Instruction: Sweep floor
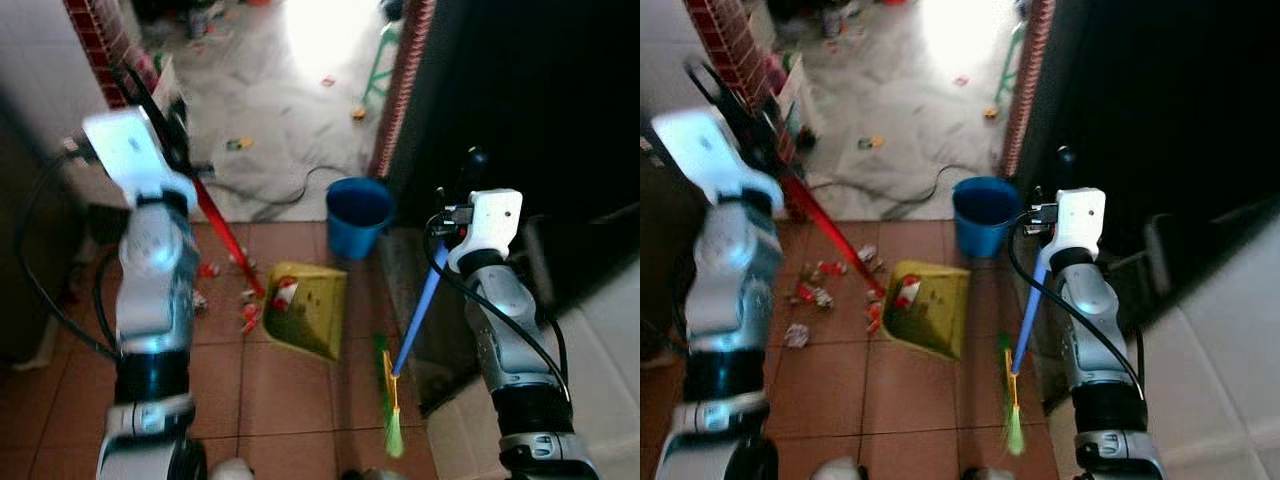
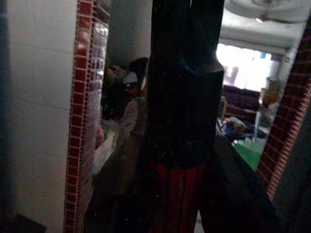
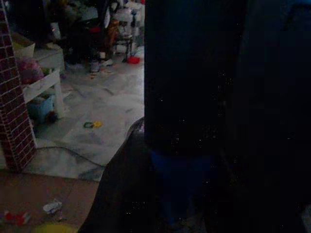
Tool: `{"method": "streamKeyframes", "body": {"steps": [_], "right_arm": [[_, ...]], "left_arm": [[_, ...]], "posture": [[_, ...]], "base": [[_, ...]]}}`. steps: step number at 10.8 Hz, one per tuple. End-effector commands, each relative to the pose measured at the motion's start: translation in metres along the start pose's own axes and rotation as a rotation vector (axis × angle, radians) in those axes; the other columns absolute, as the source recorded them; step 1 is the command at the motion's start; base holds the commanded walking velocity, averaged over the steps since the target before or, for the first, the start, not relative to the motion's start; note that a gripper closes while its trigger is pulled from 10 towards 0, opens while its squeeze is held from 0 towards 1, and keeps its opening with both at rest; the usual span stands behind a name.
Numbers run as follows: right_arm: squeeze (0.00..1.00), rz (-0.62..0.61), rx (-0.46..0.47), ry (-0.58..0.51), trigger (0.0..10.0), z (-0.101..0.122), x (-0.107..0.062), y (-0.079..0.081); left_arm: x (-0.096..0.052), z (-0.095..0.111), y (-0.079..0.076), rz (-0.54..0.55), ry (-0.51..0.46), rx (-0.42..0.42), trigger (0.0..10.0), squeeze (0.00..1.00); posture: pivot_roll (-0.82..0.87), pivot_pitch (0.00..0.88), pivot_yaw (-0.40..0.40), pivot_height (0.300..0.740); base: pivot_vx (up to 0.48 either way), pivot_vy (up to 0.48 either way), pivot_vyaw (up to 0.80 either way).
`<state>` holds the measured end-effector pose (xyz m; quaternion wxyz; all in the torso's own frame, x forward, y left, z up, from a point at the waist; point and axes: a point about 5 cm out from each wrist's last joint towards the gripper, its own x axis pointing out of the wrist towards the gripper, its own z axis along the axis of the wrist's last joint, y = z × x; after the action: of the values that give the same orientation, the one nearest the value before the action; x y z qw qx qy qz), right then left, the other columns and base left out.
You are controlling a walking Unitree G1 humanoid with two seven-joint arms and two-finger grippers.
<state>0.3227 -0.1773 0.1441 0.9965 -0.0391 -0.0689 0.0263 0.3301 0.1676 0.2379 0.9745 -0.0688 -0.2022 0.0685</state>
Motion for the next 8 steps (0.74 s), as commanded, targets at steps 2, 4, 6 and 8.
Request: {"method": "streamKeyframes", "body": {"steps": [2,4,6,8], "right_arm": [[0.00,0.006,-0.014,-0.045,10.0,0.009,0.002,0.000],[0.00,0.007,-0.015,-0.044,10.0,0.009,0.002,0.000],[0.00,0.007,-0.014,-0.044,10.0,0.009,0.002,0.001],[0.00,0.003,-0.017,-0.041,10.0,0.008,0.001,-0.002]], "left_arm": [[0.019,0.040,0.008,0.080,-0.169,-0.028,10.0,0.00],[0.035,0.062,0.012,0.132,-0.249,-0.027,10.0,0.00],[0.041,0.059,0.010,0.128,-0.248,-0.030,10.0,0.00],[0.040,0.057,0.004,0.117,-0.250,-0.039,10.0,0.00]], "posture": [[-0.01,0.025,-0.025,0.740],[-0.02,0.019,-0.025,0.740],[-0.02,0.015,-0.021,0.740],[-0.02,0.013,-0.020,0.740]], "base": [[0.439,0.000,0.00],[0.439,0.000,0.00],[0.457,0.000,0.00],[0.480,0.000,0.00]]}}
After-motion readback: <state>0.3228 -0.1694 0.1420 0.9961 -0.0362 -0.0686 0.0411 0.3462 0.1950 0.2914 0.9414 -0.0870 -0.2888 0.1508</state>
